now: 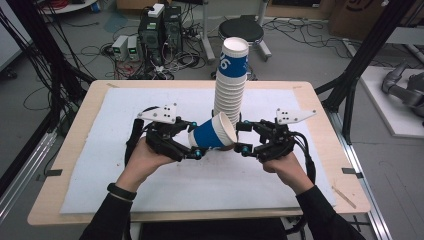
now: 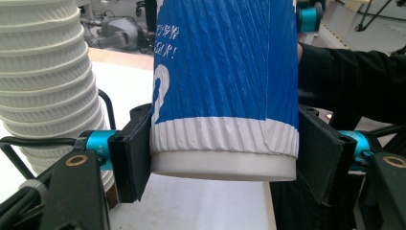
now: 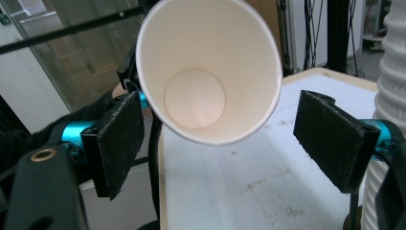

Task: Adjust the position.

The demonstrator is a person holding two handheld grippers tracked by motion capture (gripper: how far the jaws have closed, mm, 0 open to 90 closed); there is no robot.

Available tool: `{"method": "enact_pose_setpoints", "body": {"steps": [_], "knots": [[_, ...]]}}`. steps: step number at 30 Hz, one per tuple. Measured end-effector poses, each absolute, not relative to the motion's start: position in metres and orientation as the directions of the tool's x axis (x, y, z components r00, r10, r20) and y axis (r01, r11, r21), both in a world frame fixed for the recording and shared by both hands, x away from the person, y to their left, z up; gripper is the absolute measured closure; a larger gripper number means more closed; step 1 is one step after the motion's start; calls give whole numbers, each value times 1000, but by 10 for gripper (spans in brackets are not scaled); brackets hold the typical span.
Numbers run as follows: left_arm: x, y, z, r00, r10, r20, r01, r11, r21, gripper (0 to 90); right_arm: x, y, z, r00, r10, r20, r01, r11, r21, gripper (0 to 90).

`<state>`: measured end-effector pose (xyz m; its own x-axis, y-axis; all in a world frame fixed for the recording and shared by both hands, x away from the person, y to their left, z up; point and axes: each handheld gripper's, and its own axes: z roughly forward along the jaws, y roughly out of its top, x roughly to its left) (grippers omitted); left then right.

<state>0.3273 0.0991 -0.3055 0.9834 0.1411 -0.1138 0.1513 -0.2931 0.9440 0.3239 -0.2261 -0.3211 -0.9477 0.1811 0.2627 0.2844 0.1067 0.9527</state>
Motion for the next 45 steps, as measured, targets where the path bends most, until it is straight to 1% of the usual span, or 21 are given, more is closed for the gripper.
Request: {"method": "enact_pose_setpoints", "body": {"steps": [5,10,11,12,15,17,18,21,22,26,29,33,34,35,36,38,41,45], "knots": [[327,99,-306,985,130,-113,146,-278,949,293,323,-222,-321,-950,164,265,284,108,953,180],[326,98,-306,986,129,-109,141,-272,952,293,323,-217,-323,-944,148,294,308,86,947,180],[326,98,-307,985,126,-115,145,-264,953,293,324,-216,-323,-943,147,298,312,83,947,175],[326,98,-307,987,121,-110,139,-269,953,293,324,-212,-324,-939,154,307,319,64,945,143],[325,97,-307,988,110,-111,138,-271,953,293,324,-210,-324,-939,148,311,322,59,945,141],[324,95,-307,989,102,-110,134,-275,952,293,325,-206,-325,-939,119,323,331,55,942,141],[324,94,-308,988,101,-115,139,-274,952,293,325,-206,-325,-939,119,323,331,55,942,141],[324,89,-311,989,89,-119,140,-289,947,293,324,-204,-325,-942,110,316,323,49,945,150],[324,87,-312,988,87,-126,146,-289,946,293,323,-205,-324,-949,110,297,302,36,953,171],[324,84,-316,987,88,-136,156,-289,945,295,324,-206,-323,-950,111,292,298,42,954,197],[325,84,-318,986,86,-144,163,-299,940,297,325,-207,-323,-953,110,283,291,69,954,232],[325,84,-318,984,95,-151,175,-338,925,275,326,-206,-322,-958,112,265,276,108,955,238],[325,83,-318,982,104,-156,184,-374,909,253,325,-205,-320,-962,125,244,261,150,954,237],[325,83,-318,982,104,-156,184,-374,909,245,325,-205,-320,-962,125,244,261,150,954,237],[325,82,-318,982,115,-147,181,-395,901,245,324,-204,-319,-965,135,226,248,180,952,238],[324,81,-318,983,110,-148,181,-421,889,239,321,-201,-316,-969,157,190,226,260,939,237],[323,78,-320,984,108,-143,177,-460,870,238,323,-201,-315,-969,155,193,230,275,934,238],[323,72,-324,983,109,-150,184,-477,859,234,323,-200,-315,-970,152,192,228,277,933,241]]}}
